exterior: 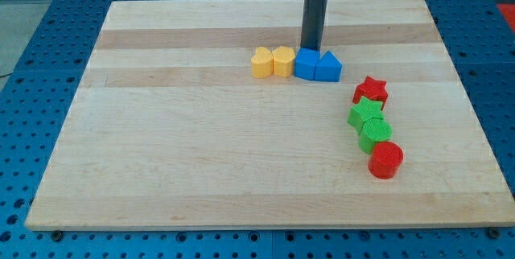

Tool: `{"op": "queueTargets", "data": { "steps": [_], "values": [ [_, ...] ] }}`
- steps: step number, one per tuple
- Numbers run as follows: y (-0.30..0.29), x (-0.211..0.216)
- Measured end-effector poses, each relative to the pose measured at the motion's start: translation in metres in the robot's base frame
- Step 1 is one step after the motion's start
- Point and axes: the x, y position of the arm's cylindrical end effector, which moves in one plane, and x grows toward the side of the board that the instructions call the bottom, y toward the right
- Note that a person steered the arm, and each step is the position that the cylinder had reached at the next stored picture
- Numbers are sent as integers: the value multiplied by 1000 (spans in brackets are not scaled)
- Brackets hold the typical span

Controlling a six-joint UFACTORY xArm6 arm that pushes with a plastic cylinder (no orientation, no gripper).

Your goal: Slide the red star slightly left

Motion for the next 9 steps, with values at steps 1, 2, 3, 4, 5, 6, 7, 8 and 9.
{"op": "queueTargets", "data": {
  "steps": [1,2,3,4,5,6,7,8,9],
  "values": [
    [0,-1],
    [9,-34],
    [81,-42],
    [157,-28],
    [203,7],
    [218,36],
    [207,59],
    [186,76],
    [154,83]
  ]
}}
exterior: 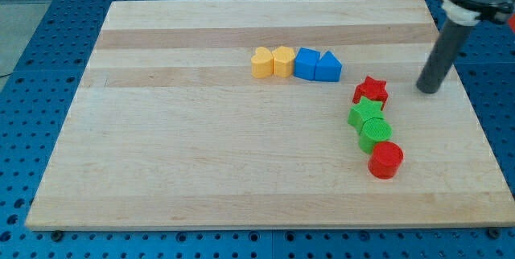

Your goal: Slide the red star slightly left

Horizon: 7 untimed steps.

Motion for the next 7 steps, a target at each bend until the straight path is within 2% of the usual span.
{"op": "queueTargets", "data": {
  "steps": [2,4,5,7],
  "values": [
    [-109,3],
    [-76,3],
    [-100,17],
    [-256,26]
  ]
}}
